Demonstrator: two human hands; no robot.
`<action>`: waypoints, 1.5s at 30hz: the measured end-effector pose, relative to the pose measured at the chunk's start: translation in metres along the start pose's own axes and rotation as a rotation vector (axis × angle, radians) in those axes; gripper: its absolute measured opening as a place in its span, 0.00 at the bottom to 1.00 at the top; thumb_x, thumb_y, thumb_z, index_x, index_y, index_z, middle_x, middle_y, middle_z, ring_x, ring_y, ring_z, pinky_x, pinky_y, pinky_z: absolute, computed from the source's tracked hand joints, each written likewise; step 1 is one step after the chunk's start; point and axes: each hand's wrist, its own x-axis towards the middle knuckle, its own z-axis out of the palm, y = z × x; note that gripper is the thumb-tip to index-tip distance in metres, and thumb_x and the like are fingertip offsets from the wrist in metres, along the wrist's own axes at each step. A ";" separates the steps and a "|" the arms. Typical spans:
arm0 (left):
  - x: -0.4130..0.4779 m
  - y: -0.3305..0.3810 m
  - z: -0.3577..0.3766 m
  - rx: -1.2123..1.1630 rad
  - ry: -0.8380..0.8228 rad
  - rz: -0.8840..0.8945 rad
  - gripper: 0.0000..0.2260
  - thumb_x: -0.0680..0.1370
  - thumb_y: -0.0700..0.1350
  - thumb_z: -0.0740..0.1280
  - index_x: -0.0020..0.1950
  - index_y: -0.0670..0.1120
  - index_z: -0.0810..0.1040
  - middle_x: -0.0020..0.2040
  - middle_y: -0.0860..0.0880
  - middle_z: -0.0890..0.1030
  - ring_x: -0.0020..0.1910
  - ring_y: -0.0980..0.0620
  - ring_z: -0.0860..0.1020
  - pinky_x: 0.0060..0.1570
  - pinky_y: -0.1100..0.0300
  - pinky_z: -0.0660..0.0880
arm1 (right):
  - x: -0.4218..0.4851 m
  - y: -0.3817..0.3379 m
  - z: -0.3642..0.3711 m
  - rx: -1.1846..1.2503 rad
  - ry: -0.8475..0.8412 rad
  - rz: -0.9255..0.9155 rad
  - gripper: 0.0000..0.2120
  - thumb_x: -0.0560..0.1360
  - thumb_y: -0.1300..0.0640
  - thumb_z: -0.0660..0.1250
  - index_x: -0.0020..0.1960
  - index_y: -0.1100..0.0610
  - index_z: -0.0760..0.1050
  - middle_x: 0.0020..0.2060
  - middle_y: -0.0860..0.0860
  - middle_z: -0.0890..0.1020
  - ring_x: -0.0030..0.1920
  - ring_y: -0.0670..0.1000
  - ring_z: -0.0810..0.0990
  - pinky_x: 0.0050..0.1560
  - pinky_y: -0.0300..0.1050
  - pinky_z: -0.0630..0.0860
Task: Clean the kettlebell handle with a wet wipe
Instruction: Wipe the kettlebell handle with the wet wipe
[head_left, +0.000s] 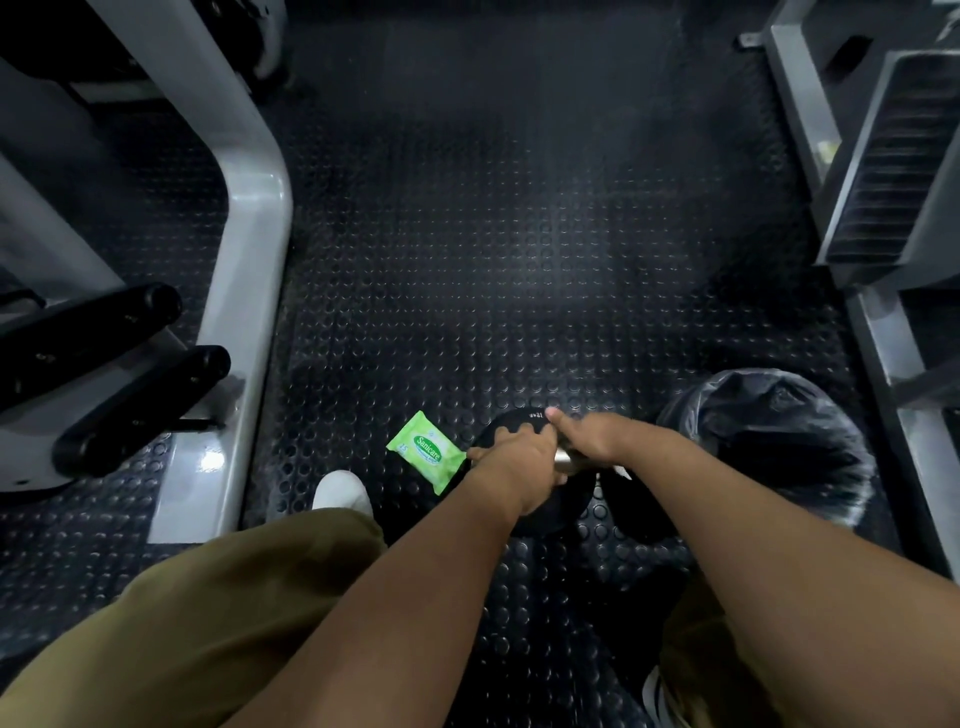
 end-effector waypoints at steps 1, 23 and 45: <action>0.000 0.001 -0.001 0.000 -0.013 -0.012 0.30 0.84 0.54 0.66 0.82 0.51 0.59 0.76 0.44 0.66 0.78 0.37 0.59 0.71 0.23 0.59 | -0.001 -0.004 -0.002 -0.015 -0.015 -0.011 0.42 0.79 0.27 0.43 0.75 0.56 0.71 0.78 0.59 0.65 0.78 0.60 0.63 0.77 0.57 0.58; 0.005 -0.002 0.006 0.045 0.040 0.013 0.23 0.83 0.55 0.67 0.73 0.47 0.65 0.74 0.42 0.68 0.75 0.35 0.63 0.68 0.22 0.63 | -0.008 0.021 0.048 2.210 0.090 0.277 0.28 0.81 0.43 0.63 0.70 0.65 0.67 0.61 0.67 0.78 0.60 0.67 0.80 0.65 0.65 0.75; 0.006 -0.004 0.004 0.025 0.045 0.027 0.20 0.83 0.53 0.67 0.71 0.48 0.67 0.72 0.43 0.69 0.75 0.37 0.63 0.69 0.24 0.63 | -0.002 0.001 0.057 2.312 0.268 0.324 0.27 0.82 0.39 0.60 0.67 0.61 0.69 0.58 0.63 0.79 0.56 0.65 0.80 0.65 0.66 0.75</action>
